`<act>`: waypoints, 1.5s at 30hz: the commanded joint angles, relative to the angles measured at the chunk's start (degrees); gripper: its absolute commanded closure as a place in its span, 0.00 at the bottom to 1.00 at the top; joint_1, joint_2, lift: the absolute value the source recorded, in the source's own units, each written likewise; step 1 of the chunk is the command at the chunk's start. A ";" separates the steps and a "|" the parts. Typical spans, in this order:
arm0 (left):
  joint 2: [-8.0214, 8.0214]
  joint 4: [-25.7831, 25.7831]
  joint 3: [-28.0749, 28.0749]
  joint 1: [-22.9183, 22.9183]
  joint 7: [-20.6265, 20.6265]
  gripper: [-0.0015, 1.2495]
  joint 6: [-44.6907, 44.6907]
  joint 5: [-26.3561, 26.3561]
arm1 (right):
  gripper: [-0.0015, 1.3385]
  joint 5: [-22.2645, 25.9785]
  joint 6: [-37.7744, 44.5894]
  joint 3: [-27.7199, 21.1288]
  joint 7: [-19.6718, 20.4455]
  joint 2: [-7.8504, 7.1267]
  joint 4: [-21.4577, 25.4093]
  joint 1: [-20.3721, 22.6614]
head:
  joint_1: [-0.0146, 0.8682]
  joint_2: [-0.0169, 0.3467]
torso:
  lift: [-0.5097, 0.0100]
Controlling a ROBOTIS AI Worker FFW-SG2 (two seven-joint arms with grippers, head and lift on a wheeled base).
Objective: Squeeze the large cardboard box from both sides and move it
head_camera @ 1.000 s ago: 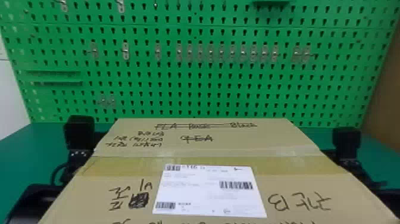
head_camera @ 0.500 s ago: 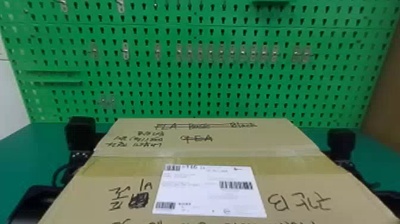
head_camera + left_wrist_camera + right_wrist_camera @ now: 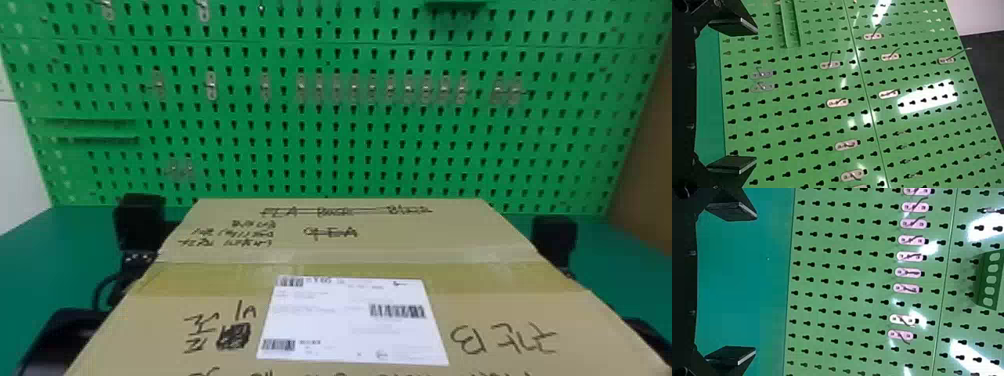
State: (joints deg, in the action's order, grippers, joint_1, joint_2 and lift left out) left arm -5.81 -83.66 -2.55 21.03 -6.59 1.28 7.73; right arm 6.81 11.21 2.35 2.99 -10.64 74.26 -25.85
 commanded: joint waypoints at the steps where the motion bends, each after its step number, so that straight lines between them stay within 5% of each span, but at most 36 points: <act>1: 0.44 0.42 0.00 0.24 0.00 0.10 -0.49 0.01 | 0.08 0.14 -0.13 0.29 0.00 0.53 -0.26 -0.25 | 0.47 0.19 | 0.58; 19: 1.50 1.30 0.36 0.68 -0.09 0.10 -1.11 0.10 | 0.08 0.66 -0.13 2.04 0.00 1.76 -0.96 -0.86 | 0.47 0.19 | 0.58; 45: 1.85 1.65 0.44 0.59 0.00 0.10 -1.37 -0.26 | 0.08 0.75 0.13 2.83 -0.35 1.50 -1.40 -0.95 | 0.47 0.19 | 0.58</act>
State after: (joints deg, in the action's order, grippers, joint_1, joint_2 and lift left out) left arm -4.04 -82.14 -2.22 21.54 -6.60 -0.09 7.47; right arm 7.56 11.33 5.07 2.65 -9.14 72.94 -26.75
